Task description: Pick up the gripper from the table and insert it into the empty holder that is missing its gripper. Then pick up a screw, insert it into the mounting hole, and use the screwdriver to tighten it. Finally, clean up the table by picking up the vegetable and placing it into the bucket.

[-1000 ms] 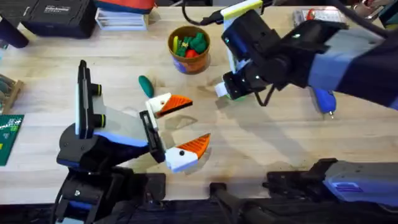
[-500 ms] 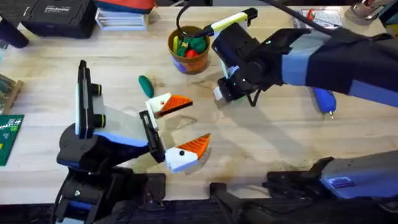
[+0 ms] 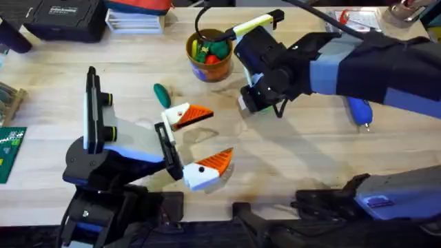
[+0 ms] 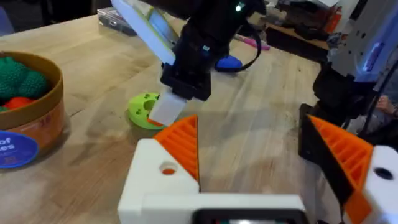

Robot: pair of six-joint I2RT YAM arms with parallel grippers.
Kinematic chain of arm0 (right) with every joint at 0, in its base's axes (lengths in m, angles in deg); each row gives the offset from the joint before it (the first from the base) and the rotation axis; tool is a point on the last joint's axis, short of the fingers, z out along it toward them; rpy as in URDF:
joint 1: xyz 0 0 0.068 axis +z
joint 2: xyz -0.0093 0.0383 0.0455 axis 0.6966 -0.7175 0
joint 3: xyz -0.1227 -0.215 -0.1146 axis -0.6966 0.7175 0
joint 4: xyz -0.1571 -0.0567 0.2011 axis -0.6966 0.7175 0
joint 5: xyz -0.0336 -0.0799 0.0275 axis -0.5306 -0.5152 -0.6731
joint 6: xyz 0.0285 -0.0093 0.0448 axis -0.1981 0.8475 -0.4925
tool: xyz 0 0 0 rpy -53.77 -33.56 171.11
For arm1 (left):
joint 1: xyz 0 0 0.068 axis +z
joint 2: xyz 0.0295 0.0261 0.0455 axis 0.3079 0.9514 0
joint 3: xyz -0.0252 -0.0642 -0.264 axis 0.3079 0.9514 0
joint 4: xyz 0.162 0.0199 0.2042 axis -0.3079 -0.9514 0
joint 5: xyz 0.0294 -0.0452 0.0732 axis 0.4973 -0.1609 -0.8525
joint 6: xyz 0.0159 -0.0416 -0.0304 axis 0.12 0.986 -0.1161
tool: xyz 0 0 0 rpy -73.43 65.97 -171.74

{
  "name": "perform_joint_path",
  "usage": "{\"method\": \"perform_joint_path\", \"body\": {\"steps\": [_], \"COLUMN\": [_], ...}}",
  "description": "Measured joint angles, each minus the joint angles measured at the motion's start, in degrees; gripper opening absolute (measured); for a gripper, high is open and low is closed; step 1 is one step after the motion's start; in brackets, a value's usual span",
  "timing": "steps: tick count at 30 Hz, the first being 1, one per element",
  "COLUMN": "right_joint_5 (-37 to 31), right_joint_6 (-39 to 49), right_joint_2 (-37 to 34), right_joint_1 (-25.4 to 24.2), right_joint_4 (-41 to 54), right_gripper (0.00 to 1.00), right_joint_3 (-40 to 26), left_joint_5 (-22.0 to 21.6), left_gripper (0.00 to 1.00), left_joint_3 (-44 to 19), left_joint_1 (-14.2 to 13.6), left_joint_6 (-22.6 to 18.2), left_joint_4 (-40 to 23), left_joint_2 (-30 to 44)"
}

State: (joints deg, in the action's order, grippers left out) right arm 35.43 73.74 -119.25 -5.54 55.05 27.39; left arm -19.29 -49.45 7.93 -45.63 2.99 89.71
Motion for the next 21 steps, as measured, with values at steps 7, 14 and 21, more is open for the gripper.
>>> {"method": "perform_joint_path", "body": {"steps": [7,14,21], "right_joint_5": [0.0,0.0,0.0], "right_joint_6": [0.0,0.0,0.1], "right_joint_2": [0.0,0.0,0.0], "right_joint_1": [0.0,0.0,0.0], "right_joint_4": [0.4,1.4,0.5], "right_gripper": [0.218,0.135,0.053], "right_joint_3": [0.0,0.0,0.0], "left_joint_5": [0.0,0.0,0.0], "left_gripper": [0.985,0.985,0.985], "left_joint_3": [0.0,0.0,0.0], "left_joint_1": [0.0,0.0,0.0], "left_joint_6": [0.0,0.0,0.0], "left_joint_4": [0.0,0.0,0.0], "left_joint_2": [0.0,0.0,0.0]}}
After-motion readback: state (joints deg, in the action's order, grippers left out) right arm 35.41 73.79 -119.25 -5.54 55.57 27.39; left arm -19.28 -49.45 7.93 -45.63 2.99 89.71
